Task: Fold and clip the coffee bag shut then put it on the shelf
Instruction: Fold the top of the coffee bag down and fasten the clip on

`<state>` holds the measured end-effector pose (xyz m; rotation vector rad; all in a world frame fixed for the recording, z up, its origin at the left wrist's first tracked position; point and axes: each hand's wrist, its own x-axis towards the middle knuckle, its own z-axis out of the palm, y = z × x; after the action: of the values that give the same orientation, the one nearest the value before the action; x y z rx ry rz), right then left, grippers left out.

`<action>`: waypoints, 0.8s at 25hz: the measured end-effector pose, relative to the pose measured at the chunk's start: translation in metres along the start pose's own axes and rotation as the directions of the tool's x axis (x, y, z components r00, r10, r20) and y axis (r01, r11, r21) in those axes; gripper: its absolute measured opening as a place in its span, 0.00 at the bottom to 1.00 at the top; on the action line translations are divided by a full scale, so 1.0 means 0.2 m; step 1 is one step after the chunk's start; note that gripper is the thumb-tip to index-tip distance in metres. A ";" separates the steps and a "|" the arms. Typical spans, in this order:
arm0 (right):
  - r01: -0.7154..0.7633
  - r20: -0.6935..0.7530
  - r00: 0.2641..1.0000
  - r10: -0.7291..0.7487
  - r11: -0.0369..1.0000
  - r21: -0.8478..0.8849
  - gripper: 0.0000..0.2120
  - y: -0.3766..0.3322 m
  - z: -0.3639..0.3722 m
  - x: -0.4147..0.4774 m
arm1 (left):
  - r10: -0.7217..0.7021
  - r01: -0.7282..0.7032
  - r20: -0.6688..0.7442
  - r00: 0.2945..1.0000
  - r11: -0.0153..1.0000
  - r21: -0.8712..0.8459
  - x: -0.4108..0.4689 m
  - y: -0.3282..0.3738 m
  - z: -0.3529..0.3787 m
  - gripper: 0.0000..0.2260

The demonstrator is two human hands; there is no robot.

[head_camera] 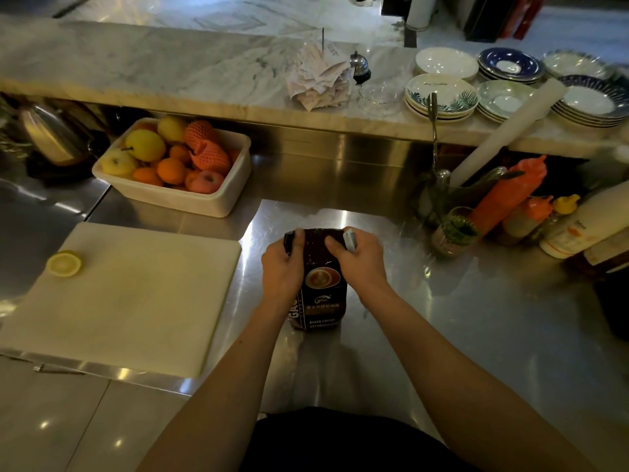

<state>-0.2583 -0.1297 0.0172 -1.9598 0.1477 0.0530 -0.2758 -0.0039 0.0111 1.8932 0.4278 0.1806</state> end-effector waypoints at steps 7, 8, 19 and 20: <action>0.027 -0.057 0.998 -0.024 0.998 0.063 0.13 0.03 -0.02 -0.04 | -0.030 0.029 0.060 0.998 0.999 0.019 0.01 -0.01 0.01 0.22; 0.012 -0.087 0.996 -0.003 0.995 0.100 0.12 0.04 -0.02 -0.05 | -0.027 0.027 0.050 0.998 1.000 0.000 0.01 0.00 0.02 0.21; -0.085 -0.209 0.970 0.121 0.981 0.176 0.16 0.02 -0.04 -0.05 | 0.025 0.013 0.179 0.984 0.978 -0.207 -0.02 0.01 -0.02 0.13; -0.089 -0.213 0.968 0.130 0.977 0.192 0.15 0.02 -0.04 -0.05 | 0.042 0.002 0.226 0.973 0.981 -0.192 -0.02 -0.01 -0.04 0.08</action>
<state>-0.2698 -0.1388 0.0176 -1.7698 0.3976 -0.1071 -0.2814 0.0016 0.0127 1.7050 0.2249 0.0139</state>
